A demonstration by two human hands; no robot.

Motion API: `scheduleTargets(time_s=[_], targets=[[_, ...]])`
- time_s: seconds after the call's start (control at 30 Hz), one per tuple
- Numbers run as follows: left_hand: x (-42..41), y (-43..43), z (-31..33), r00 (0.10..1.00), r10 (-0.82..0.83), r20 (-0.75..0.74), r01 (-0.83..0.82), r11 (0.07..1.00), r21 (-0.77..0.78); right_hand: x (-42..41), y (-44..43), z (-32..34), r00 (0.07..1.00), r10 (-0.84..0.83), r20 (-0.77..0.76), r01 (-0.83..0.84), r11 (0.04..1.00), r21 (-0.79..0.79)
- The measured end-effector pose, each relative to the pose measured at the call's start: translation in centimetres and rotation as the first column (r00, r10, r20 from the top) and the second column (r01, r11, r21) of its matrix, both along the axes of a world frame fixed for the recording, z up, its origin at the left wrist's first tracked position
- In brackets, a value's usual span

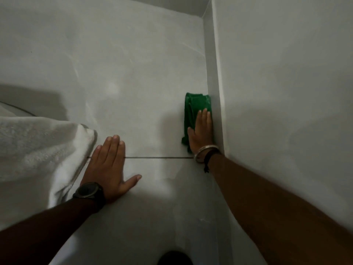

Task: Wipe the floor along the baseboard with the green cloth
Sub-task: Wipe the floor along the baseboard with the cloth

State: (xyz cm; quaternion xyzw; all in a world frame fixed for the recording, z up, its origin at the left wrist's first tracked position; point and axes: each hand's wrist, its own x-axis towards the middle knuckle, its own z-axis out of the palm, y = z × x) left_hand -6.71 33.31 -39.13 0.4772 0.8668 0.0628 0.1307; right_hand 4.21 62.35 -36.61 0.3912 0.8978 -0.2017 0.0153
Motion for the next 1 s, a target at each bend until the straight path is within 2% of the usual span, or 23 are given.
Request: scheduleTargets(time_s=[0.23,0.37,0.6,1.0], targets=[[0.2,-0.2,0.2,1.000,0.000,-0.002,0.000,1.000,-0.003,6.8,-6.8,-0.4,0.990,-0.129,-0.053,0.128,0.991,-0.032],[0.1,-0.2,0.4,1.000,-0.006,0.004,0.006,1.000,-0.016,10.5,-10.0,-0.5,0.986,-0.147,-0.078,0.142,0.987,-0.071],[0.2,-0.2,0.2,1.000,-0.003,-0.008,0.003,1.000,-0.016,18.4,-16.7,-1.6,0.979,-0.163,-0.121,0.160,0.987,-0.034],[0.2,-0.2,-0.3,1.000,0.001,-0.013,-0.001,1.000,-0.016,18.6,-16.7,-1.7,0.958,-0.204,-0.201,0.197,0.979,-0.054]])
